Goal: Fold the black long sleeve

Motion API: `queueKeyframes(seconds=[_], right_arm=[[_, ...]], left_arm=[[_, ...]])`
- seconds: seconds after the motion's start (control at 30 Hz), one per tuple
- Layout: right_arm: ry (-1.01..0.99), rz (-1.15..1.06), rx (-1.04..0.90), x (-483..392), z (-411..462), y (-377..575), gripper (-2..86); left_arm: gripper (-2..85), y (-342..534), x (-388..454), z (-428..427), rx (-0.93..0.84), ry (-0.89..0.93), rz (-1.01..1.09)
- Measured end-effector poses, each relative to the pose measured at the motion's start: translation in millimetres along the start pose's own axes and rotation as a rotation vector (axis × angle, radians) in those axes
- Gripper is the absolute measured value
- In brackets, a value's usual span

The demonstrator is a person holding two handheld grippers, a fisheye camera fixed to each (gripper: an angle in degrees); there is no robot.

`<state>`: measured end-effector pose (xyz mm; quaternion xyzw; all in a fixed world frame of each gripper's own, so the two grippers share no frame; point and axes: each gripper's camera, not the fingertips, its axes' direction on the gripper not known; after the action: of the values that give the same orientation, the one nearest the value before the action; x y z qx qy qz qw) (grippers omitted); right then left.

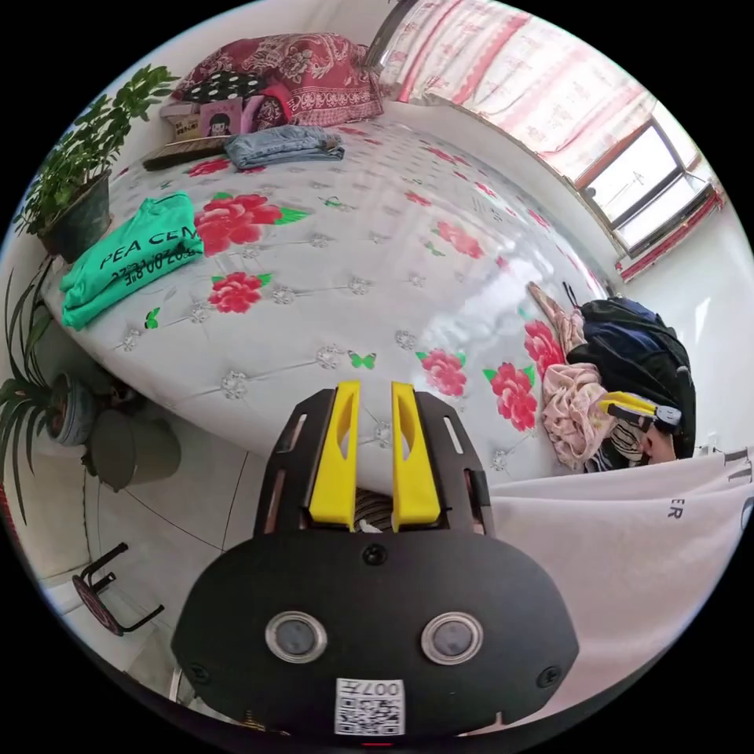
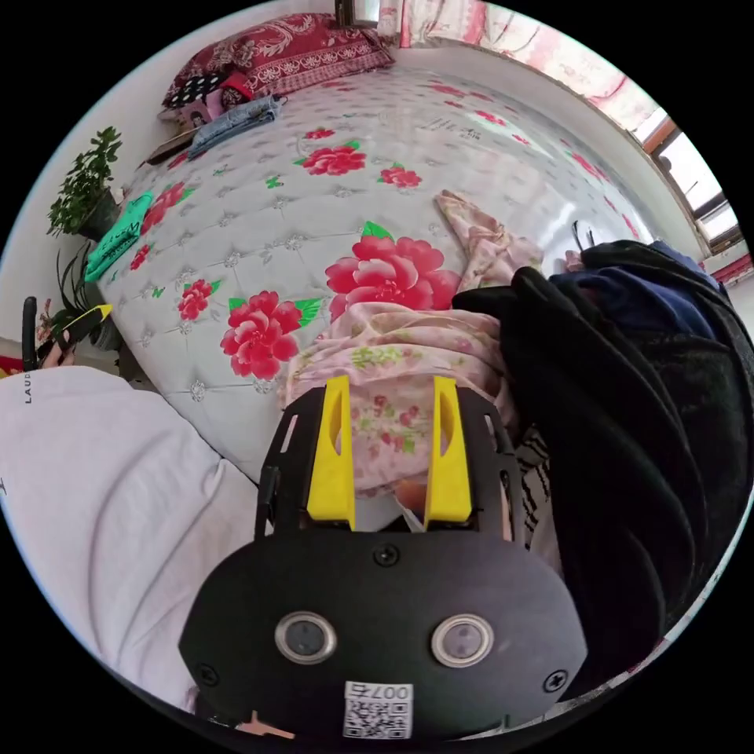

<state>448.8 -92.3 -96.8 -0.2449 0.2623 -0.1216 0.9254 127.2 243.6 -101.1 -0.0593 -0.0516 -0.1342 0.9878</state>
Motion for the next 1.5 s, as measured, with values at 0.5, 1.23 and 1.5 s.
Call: queueKeyframes(seconds=[0.5,1.23,1.5], right_arm=[[0.449,-0.111,0.101,78,-254,123,13.2],[-0.670,-0.661,0.538,-102,-411,-130,10.3],[-0.248,-0.463,0.105,-49,-142,-117,8.2]], left_arm=[[6.4,104,223,19,0.044,0.024,0.071],[9.4,164,253,-33,0.311,-0.081,-0.016],[9.7,166,238,6,0.172,-0.130,-0.090]])
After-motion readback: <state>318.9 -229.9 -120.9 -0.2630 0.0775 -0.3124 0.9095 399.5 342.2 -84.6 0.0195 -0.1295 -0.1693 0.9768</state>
